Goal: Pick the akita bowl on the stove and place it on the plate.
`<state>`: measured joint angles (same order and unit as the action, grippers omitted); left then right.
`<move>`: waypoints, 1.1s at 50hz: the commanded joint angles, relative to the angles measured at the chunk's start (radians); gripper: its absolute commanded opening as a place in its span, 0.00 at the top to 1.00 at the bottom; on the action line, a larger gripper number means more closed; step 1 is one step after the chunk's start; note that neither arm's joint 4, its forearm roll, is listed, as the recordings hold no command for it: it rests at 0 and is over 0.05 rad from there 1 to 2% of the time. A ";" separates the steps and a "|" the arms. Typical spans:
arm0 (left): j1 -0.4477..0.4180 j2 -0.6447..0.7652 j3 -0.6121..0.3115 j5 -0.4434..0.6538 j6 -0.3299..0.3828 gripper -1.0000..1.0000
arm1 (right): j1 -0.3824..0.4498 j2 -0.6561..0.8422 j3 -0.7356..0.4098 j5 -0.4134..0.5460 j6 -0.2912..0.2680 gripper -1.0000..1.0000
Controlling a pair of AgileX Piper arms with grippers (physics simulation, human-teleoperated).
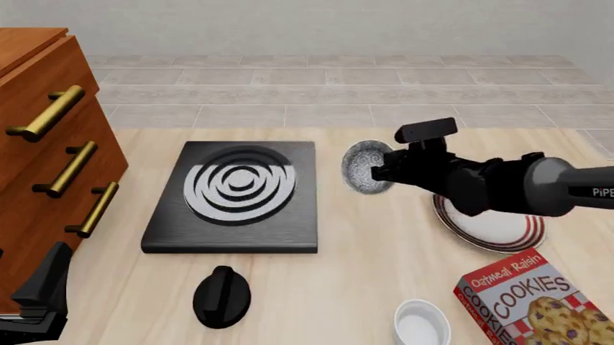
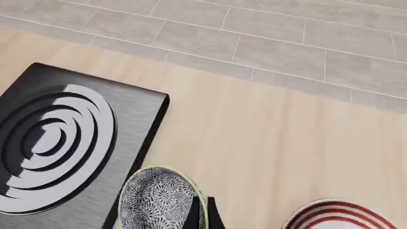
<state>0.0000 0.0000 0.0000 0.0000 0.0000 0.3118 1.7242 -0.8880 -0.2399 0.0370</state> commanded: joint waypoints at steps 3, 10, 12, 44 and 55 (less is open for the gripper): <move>0.000 0.000 0.000 0.000 0.000 0.00 | -0.159 0.001 0.066 -0.052 0.012 1.00; 0.000 0.000 0.000 0.000 0.000 0.00 | -0.223 -0.009 0.103 -0.085 0.023 1.00; 0.000 0.000 0.000 0.000 0.000 0.00 | -0.235 -0.025 0.112 -0.082 0.031 1.00; 0.000 0.000 0.000 0.000 0.000 0.00 | -0.459 -0.156 0.280 -0.114 -0.039 1.00; 0.000 0.000 0.000 0.000 0.000 0.00 | -0.487 -0.073 0.276 -0.173 -0.090 1.00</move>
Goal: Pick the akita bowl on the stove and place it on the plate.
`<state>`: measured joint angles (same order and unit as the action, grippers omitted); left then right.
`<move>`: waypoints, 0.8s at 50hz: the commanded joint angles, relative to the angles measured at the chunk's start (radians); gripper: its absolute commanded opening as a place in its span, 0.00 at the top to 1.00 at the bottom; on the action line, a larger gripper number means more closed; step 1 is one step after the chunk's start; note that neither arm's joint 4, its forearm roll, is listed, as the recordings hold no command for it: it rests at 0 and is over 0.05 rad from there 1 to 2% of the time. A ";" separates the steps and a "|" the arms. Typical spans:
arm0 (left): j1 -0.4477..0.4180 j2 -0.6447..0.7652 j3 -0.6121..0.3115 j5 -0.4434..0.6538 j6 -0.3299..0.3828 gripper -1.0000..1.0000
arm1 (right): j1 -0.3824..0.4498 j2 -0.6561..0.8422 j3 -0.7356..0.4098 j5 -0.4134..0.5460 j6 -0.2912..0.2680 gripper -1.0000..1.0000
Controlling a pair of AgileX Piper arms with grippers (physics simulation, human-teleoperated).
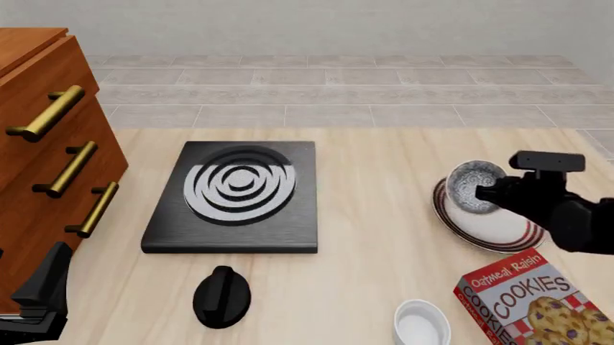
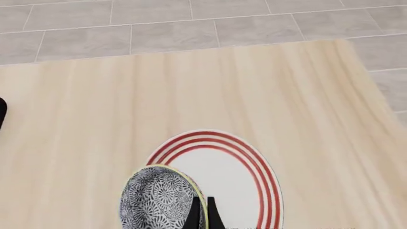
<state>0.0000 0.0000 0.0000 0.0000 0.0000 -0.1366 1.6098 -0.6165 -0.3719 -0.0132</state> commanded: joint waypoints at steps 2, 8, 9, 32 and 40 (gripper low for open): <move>0.000 0.000 0.000 0.000 0.000 0.00 | -0.038 0.047 0.004 -0.047 -0.040 1.00; 0.000 0.000 0.000 0.000 0.000 0.00 | -0.039 0.062 -0.001 -0.049 -0.047 1.00; 0.000 0.000 0.000 0.000 0.000 0.00 | -0.039 0.067 -0.003 -0.052 -0.048 1.00; 0.000 0.000 0.000 0.000 0.000 0.00 | -0.042 0.138 0.002 -0.089 -0.105 1.00; 0.000 0.000 0.000 0.000 0.000 0.00 | -0.038 0.139 0.001 -0.084 -0.110 1.00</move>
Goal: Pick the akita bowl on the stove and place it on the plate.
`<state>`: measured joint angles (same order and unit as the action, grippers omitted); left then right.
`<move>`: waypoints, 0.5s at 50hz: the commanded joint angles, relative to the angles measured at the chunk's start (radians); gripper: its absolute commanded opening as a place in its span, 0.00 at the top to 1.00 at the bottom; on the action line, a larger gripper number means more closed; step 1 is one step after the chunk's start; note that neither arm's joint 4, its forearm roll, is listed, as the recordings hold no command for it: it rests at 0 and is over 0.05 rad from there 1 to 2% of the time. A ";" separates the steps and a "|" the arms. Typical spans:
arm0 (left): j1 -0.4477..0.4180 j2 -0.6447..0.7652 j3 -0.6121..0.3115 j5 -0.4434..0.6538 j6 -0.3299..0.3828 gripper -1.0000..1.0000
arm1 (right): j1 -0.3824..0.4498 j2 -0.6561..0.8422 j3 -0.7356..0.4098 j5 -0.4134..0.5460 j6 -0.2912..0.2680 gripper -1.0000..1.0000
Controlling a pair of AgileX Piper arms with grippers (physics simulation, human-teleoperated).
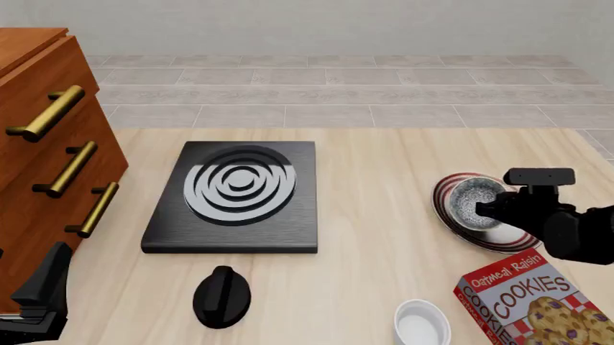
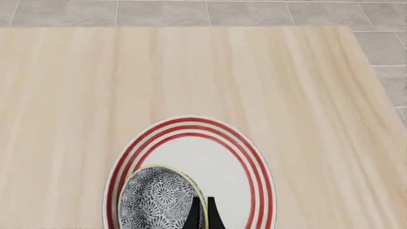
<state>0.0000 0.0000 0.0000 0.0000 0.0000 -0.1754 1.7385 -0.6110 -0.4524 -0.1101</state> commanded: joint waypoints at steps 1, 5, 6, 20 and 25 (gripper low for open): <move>0.000 0.000 0.000 0.000 0.000 0.00 | 0.000 0.012 -0.005 -0.005 -0.011 1.00; 0.000 0.000 0.000 0.000 0.000 0.00 | -0.002 0.009 -0.005 -0.002 -0.011 1.00; 0.000 0.000 0.000 0.000 0.000 0.00 | -0.001 0.009 -0.005 -0.003 -0.013 1.00; 0.000 0.000 0.000 0.000 0.000 0.00 | -0.006 -0.032 0.005 -0.009 -0.031 0.00; 0.000 0.000 0.000 0.000 0.000 0.00 | 0.005 -0.053 0.012 0.000 -0.015 0.00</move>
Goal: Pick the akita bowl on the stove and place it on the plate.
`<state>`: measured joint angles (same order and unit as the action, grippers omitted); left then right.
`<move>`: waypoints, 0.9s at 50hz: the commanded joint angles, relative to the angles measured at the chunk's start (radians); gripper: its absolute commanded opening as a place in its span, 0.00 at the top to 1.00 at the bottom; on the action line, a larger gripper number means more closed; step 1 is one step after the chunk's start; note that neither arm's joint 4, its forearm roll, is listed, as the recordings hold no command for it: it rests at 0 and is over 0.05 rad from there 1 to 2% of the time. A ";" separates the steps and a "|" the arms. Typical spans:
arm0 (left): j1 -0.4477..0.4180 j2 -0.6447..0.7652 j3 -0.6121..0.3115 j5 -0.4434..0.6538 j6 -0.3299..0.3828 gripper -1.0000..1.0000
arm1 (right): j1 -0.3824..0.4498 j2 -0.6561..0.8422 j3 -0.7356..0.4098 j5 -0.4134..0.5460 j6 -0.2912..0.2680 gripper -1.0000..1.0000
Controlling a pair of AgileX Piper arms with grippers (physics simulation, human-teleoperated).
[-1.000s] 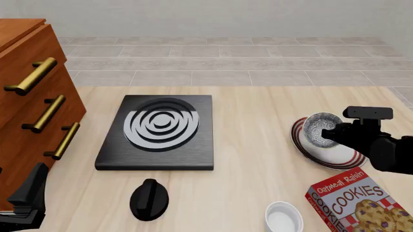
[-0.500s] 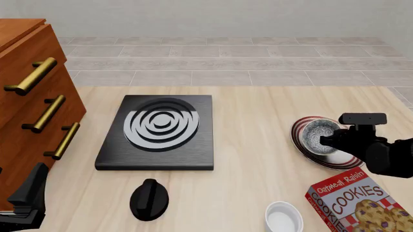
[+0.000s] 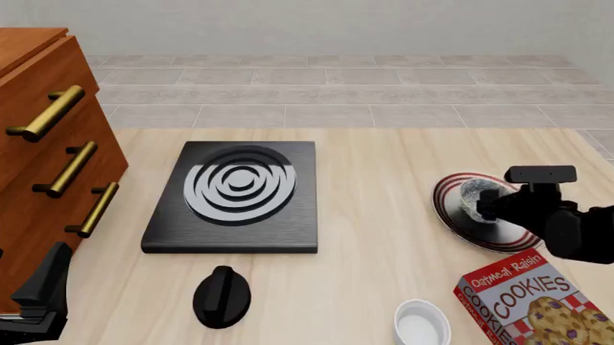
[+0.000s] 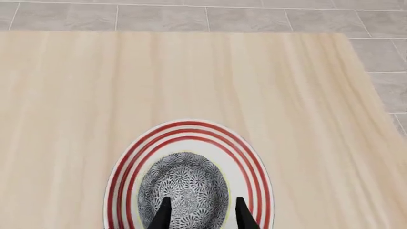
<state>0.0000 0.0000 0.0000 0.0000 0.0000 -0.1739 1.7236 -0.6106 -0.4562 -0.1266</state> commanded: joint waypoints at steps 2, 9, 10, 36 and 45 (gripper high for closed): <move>0.000 0.000 0.000 0.000 0.000 0.00 | 0.003 -0.055 0.017 0.008 0.002 0.00; 0.000 0.000 0.000 0.000 0.000 0.00 | 0.006 -0.086 0.029 0.009 -0.003 0.00; 0.000 0.000 0.000 0.000 0.000 0.00 | 0.005 -0.089 0.029 0.009 -0.004 0.00; 0.000 0.000 0.000 0.000 0.000 0.00 | 0.032 -0.339 0.189 -0.066 -0.014 0.00; 0.000 0.000 0.000 0.000 0.000 0.00 | 0.032 -0.452 0.250 -0.090 0.027 0.00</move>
<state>0.0000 0.0000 0.0000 0.0000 0.0000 -0.1428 1.3788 -0.4261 -0.5125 -0.1181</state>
